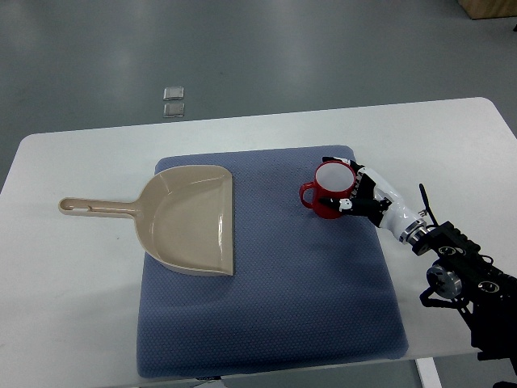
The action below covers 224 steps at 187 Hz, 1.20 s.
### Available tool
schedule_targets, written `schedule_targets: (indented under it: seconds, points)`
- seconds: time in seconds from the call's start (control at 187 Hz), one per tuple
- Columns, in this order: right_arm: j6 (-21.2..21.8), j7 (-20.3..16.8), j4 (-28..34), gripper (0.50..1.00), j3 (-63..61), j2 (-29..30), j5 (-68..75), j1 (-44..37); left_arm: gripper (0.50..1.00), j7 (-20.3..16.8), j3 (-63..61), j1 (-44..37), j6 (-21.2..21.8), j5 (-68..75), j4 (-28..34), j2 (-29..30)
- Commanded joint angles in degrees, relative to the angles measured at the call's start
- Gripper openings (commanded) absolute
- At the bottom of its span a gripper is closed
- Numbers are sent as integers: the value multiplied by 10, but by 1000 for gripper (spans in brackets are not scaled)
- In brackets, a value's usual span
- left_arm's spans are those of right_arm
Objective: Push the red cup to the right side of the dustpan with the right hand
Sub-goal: 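Lower the right hand against the red mug and cup its side, then push the red mug with the right hand toward the dustpan's edge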
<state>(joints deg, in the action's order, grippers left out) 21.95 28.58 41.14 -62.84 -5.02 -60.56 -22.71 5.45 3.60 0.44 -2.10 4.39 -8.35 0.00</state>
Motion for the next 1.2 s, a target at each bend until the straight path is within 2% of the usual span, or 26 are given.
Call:
schedule_targets:
  seconds: [0.0, 0.626, 1.193]
  points:
    - [-1, 1, 0, 930, 3, 7, 0, -1, 1000, 0, 0, 0, 0, 0, 0, 0]
    - [-2, 1, -1, 928, 3, 47, 1, 0, 1000, 0, 0, 0, 0, 0, 0, 0]
    - [-9, 1, 0, 928, 3, 50, 1, 3, 1000, 0, 0, 0, 0, 0, 0, 0]
